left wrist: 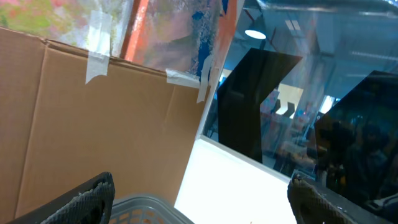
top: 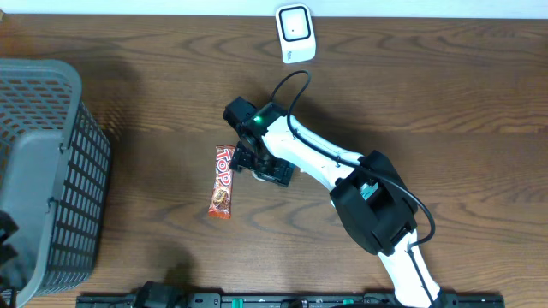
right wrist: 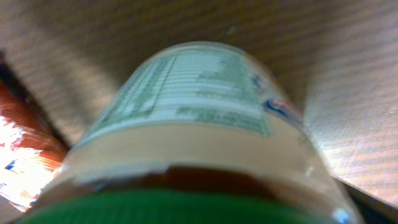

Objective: Scan the item barcode
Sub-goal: 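Reach right gripper to green-lidded jar and grasp it, then lift jar with right gripper and carry it toward the scanner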

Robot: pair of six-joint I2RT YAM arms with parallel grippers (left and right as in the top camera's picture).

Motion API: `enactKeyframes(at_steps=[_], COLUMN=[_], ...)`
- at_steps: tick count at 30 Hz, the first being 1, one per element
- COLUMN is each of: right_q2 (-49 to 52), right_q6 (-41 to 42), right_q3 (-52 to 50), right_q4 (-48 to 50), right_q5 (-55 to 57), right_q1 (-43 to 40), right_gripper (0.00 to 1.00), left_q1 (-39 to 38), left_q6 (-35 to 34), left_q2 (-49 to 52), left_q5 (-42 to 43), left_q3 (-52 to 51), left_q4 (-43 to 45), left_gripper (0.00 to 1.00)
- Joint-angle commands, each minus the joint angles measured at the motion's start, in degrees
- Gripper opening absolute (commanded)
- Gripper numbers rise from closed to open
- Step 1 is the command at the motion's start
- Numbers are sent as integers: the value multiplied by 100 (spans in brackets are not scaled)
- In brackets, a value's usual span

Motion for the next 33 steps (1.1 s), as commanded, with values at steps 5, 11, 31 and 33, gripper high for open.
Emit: enactKeyframes(at_steps=[5, 11, 31, 33], right_q2=[284, 284, 282, 284], right_q6=[85, -138, -448, -450], right_q3=[55, 55, 533, 531], right_q4=[4, 46, -92, -98], right_q5=[120, 133, 61, 195], right_q1=[-20, -175, -229, -229], right_gripper=[99, 99, 99, 99], left_q1=[-11, -11, -11, -11], left_q6=[-48, -48, 0, 0], left_q2=[-144, -144, -144, -144], left_q5=[13, 13, 11, 11], left_q3=[-31, -136, -603, -603], left_q4=[31, 90, 483, 483], left_gripper=[90, 89, 89, 89])
